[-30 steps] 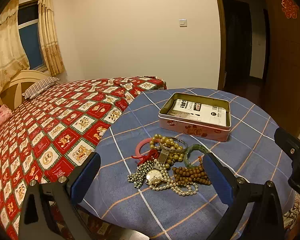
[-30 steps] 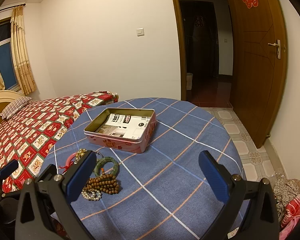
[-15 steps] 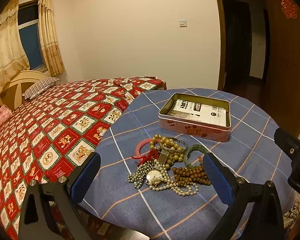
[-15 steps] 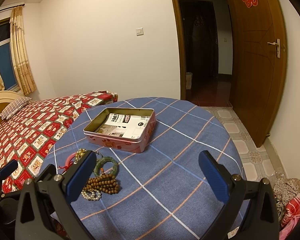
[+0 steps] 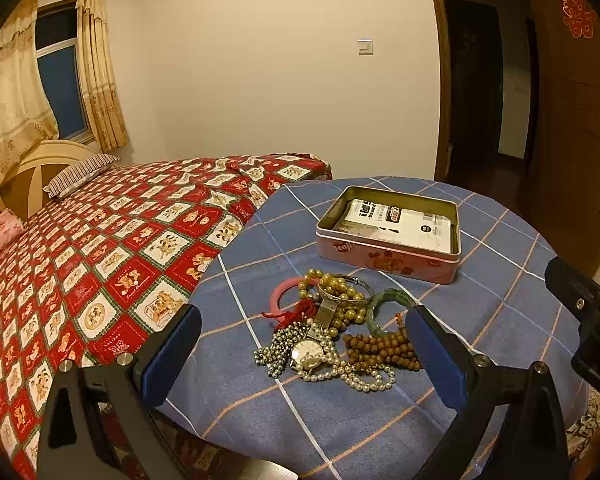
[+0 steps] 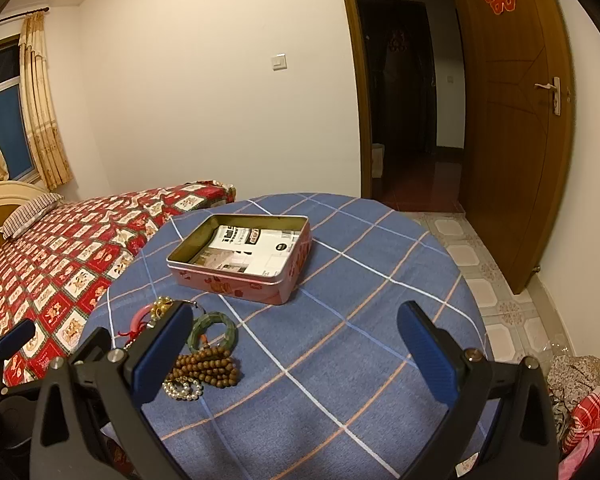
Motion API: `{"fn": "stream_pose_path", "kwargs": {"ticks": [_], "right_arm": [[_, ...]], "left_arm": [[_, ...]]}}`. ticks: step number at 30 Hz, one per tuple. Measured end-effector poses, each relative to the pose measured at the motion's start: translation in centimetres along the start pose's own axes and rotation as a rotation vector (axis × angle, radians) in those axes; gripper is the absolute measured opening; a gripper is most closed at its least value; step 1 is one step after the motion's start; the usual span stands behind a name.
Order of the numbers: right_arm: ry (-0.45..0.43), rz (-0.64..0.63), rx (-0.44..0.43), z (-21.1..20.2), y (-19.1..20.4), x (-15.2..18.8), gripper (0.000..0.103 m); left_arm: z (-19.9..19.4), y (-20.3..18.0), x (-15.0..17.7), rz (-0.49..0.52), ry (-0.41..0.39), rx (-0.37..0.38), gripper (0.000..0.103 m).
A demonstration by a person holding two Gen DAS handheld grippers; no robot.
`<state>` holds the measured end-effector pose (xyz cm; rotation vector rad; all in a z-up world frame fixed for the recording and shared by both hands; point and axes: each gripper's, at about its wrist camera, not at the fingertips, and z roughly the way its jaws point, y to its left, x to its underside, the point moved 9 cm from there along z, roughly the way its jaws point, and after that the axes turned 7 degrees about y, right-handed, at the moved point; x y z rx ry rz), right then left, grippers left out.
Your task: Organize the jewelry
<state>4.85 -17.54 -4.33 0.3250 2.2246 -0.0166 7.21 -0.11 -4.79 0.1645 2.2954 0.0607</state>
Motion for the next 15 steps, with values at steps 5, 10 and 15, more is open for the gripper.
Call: {"fn": "stream_pose_path", "kwargs": {"ticks": [5,10,15], "right_arm": [[0.012,-0.003,-0.001,0.4,0.0,0.1,0.103],[0.038,-0.005,0.001,1.5,-0.1,0.6,0.103],[0.066,-0.008,0.011,2.8,-0.4,1.1,0.103]], "left_arm": [[0.4,0.0,0.2,0.002,0.007,0.001,0.102],[1.8,0.1,0.9,-0.005,0.035,0.007,0.102],[3.5,0.1,1.5,0.0,0.064,0.009,0.102]]}}
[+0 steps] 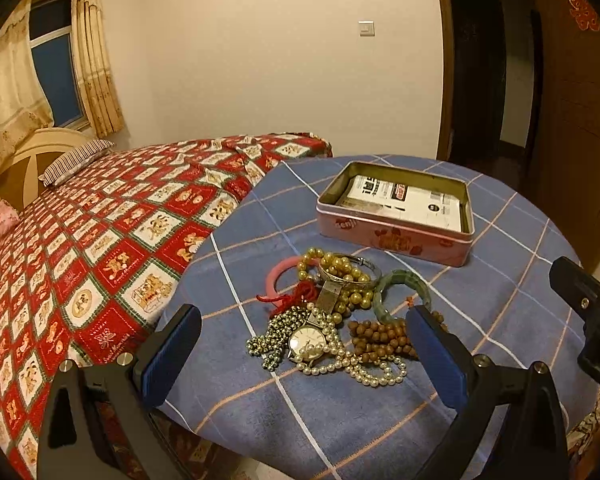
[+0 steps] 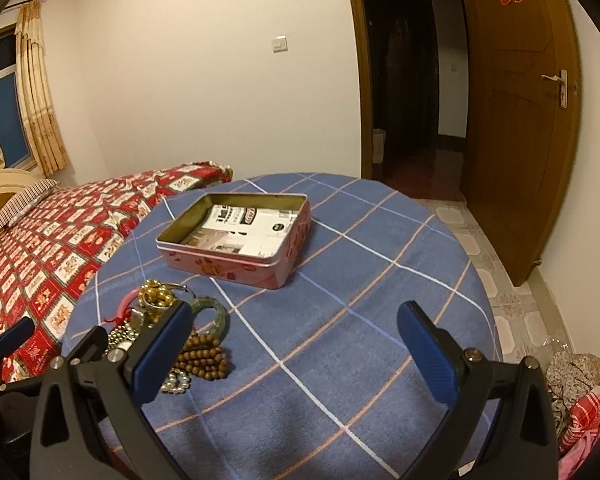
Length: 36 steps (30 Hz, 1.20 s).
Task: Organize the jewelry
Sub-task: 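Grasp the brown wooden bead bracelet with the right gripper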
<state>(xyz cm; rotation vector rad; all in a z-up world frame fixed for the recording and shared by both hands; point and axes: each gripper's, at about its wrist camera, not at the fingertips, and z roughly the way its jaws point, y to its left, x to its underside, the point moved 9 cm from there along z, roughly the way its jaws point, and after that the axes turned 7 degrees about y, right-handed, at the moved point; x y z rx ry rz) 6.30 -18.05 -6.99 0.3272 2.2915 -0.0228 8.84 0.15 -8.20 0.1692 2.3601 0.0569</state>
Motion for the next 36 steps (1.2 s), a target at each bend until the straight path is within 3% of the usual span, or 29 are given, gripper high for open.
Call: {"fn": "stream_pose_path", "kwargs": {"ticks": [7,17,23,26,30,36], "right_arm": [[0.049,-0.011,-0.002,2.3,-0.4,0.5,0.102],[0.232,-0.035,-0.12,6.8,0.5,2.6,0.069],[0.32,-0.056,-0.26,8.2,3.4,3.8,0.065],[0.339,-0.101,-0.304,8.4,5.1,4.2,0.065],[0.402,-0.128,-0.336,9.9,6.7,5.4,0.067],[0.418,-0.162,-0.372,10.1,7.7,5.5,0.071]], "left_arm": [[2.9,0.0,0.7,-0.011,0.063,0.003,0.102],[6.2,1.4,1.3,-0.001,0.133,0.013,0.102],[7.0,3.2,1.7,-0.001,0.137,0.053,0.102],[6.9,3.7,1.5,-0.024,0.133,0.113,0.102],[7.2,4.2,1.0,-0.026,0.13,0.101,0.102],[7.5,3.9,0.8,-0.009,0.137,0.1,0.102]]}}
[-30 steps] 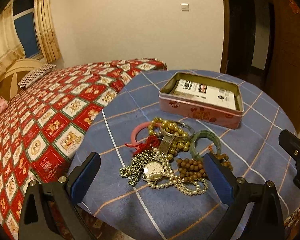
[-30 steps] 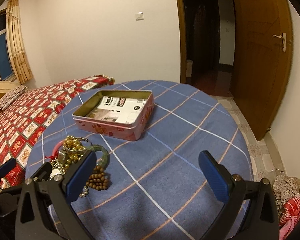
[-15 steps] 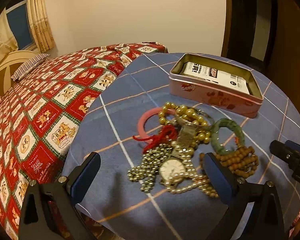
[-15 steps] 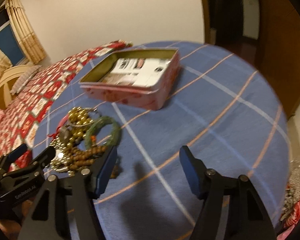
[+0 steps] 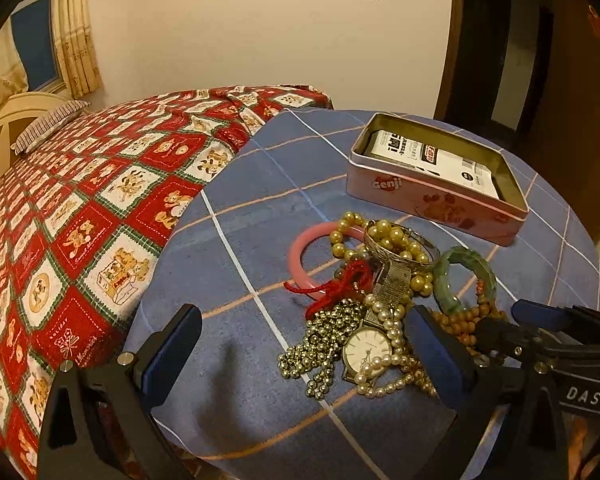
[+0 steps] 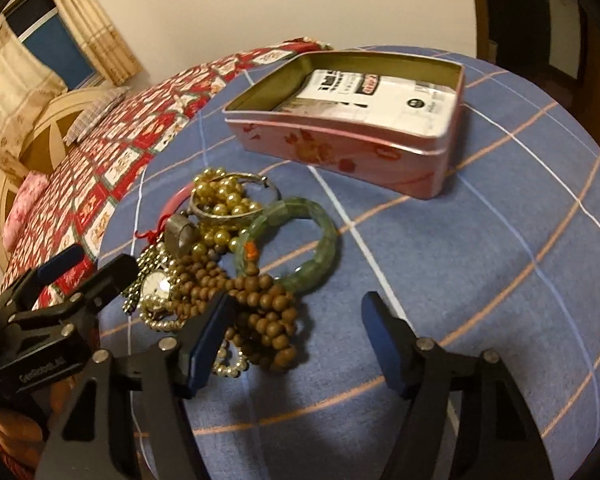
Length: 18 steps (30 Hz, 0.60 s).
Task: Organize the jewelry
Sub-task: 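Grasp the brown wooden bead bracelet with the right gripper, then grasp the green jade bangle with the left gripper while the right gripper holds the beads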
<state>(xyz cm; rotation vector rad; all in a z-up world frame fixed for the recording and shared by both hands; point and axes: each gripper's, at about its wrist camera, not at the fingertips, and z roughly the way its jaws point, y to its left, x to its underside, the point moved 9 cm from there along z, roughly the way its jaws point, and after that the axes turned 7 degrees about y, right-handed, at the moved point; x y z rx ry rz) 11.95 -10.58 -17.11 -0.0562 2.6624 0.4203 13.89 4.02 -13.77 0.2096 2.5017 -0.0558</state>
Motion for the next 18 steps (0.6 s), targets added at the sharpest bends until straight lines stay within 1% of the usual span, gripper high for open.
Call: {"fn": "stream_pose_path", "kwargs": {"ticks": [2,3,4,5,6,7,9,11,12,15,16,18], "right_arm": [[0.01,-0.024,-0.015,0.2,0.4,0.0,0.062],[0.018,-0.04,-0.026,0.2,0.7,0.2,0.061],[0.026,-0.053,-0.031,0.4,1.0,0.2,0.057],[0.033,-0.068,-0.037,0.5,1.4,0.3,0.042],[0.037,-0.091,-0.042,0.6,1.7,0.5,0.033],[0.04,-0.101,-0.029,0.7,1.9,0.6,0.027],[0.037,-0.118,-0.019,0.6,2.0,0.7,0.025],[0.026,-0.118,-0.034,0.0,2.0,0.7,0.022],[0.011,-0.114,-0.042,-0.6,2.0,0.5,0.017],[-0.047,-0.104,-0.04,-2.7,1.6,-0.4,0.017],[-0.07,-0.098,-0.033,-3.5,1.3,-0.8,0.017],[-0.119,-0.075,-0.018,-5.2,0.4,-1.7,0.017]], "left_arm": [[-0.1,-0.2,0.0,0.015,-0.003,-0.002,0.102],[-0.1,-0.2,0.0,0.02,-0.004,-0.004,0.102],[-0.1,-0.3,0.0,0.025,-0.005,-0.007,0.102],[-0.1,-0.3,-0.1,0.029,-0.004,-0.009,0.102],[-0.2,-0.3,-0.1,0.034,-0.003,-0.011,0.102],[-0.2,-0.3,-0.1,0.037,-0.004,-0.013,0.102],[-0.4,-0.3,-0.1,0.042,-0.008,-0.015,0.102],[-0.6,-0.4,-0.2,0.041,-0.011,-0.007,0.102],[-0.6,-0.6,-0.3,0.042,-0.013,0.005,0.102],[-0.7,-1.6,-0.6,0.058,-0.027,0.037,0.101],[-0.7,-1.8,-0.7,0.065,-0.033,0.045,0.098],[-0.5,-2.6,-1.0,0.083,-0.031,0.067,0.073]]}}
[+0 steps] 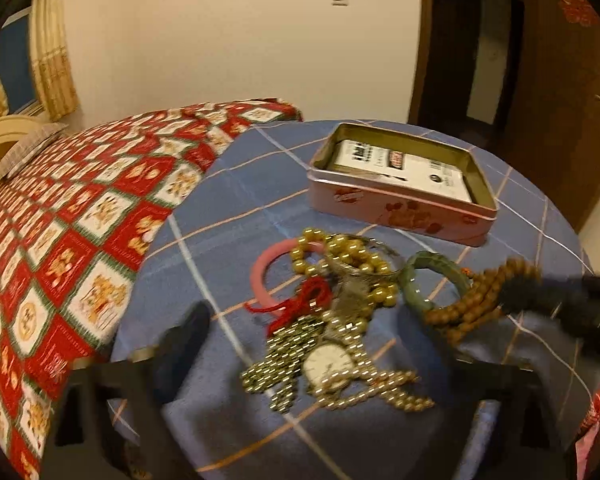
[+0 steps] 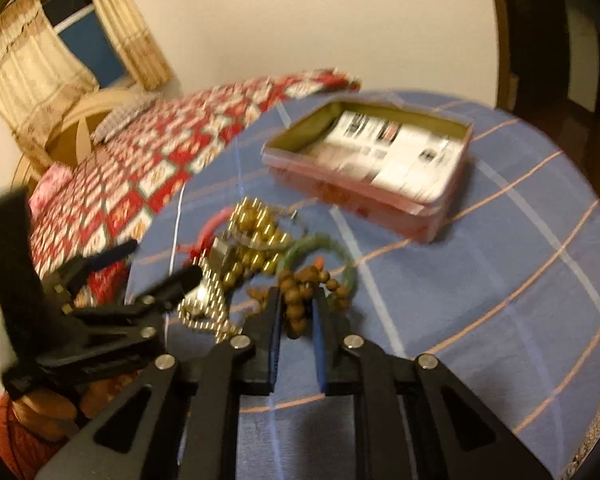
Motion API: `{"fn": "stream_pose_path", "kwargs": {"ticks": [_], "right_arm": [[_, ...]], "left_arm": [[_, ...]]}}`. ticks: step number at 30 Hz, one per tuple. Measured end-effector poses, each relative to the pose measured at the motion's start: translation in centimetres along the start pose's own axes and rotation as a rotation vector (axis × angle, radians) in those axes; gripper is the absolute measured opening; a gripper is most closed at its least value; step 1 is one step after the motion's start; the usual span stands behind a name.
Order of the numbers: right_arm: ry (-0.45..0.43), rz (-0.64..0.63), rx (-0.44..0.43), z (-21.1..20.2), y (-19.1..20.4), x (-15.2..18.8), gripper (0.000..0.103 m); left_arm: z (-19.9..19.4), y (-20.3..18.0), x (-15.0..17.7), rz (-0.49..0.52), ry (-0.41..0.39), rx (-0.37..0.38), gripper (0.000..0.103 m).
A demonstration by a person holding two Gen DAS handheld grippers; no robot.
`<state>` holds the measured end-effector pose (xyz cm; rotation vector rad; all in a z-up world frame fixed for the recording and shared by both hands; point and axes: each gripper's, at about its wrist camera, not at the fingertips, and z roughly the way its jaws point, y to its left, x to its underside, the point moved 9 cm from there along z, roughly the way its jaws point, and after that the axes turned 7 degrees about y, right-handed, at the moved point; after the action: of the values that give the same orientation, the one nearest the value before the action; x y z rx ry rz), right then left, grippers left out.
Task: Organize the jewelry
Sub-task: 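Grasp the green jade bangle with the left gripper while the right gripper holds the beads, then carry both items into the pink tin and open both grippers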
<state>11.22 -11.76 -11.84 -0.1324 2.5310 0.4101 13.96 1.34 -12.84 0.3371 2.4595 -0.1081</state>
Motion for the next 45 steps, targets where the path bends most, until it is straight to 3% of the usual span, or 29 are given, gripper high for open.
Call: {"fn": "stream_pose_path", "kwargs": {"ticks": [6,11,18,19,21,23,28,30,31,34,39,45], "right_arm": [[-0.074,0.045,0.05,-2.3,-2.0,-1.5,0.017],[-0.097,0.089,0.071,-2.7,-3.5,-2.2,0.017],[-0.14,0.094,0.101,-4.3,-4.5,-3.0,0.017],[-0.143,0.091,0.107,-4.4,-4.5,-3.0,0.017],[-0.145,0.093,0.105,-4.4,-4.6,-3.0,0.017],[-0.147,0.095,0.107,-4.5,-4.9,-3.0,0.017],[-0.158,0.102,0.108,-4.9,-5.4,-3.1,0.017],[-0.16,0.106,0.107,-4.9,-5.5,-3.1,0.017],[-0.161,0.109,0.106,-5.0,-5.5,-3.1,0.017],[-0.168,0.111,0.111,-5.4,-5.7,-3.1,0.017],[-0.189,0.123,0.107,-6.1,-6.0,-3.6,0.017],[-0.232,0.094,0.102,-7.3,-5.3,-5.9,0.017]], "left_arm": [[0.5,-0.6,0.0,-0.037,0.025,0.072,0.068],[-0.4,-3.6,-1.5,0.024,-0.006,0.136,0.068],[2.6,-7.7,-1.0,0.034,0.112,0.16,0.066],[3.3,-7.9,-1.1,0.031,0.127,0.158,0.062],[4.5,-8.3,-1.1,0.034,0.17,0.13,0.038],[5.0,-8.3,-1.1,0.047,0.179,0.078,0.036],[4.7,-9.2,-1.0,0.136,0.173,0.032,0.035],[4.8,-9.5,-0.7,0.144,0.177,0.07,0.006],[5.1,-9.6,-0.6,0.122,0.185,0.103,0.006],[4.1,-9.2,-0.4,0.083,0.16,0.166,0.006],[0.3,-8.9,-2.0,0.078,0.035,0.219,0.006],[-3.1,-8.0,-6.4,0.05,-0.085,0.261,0.006]]}}
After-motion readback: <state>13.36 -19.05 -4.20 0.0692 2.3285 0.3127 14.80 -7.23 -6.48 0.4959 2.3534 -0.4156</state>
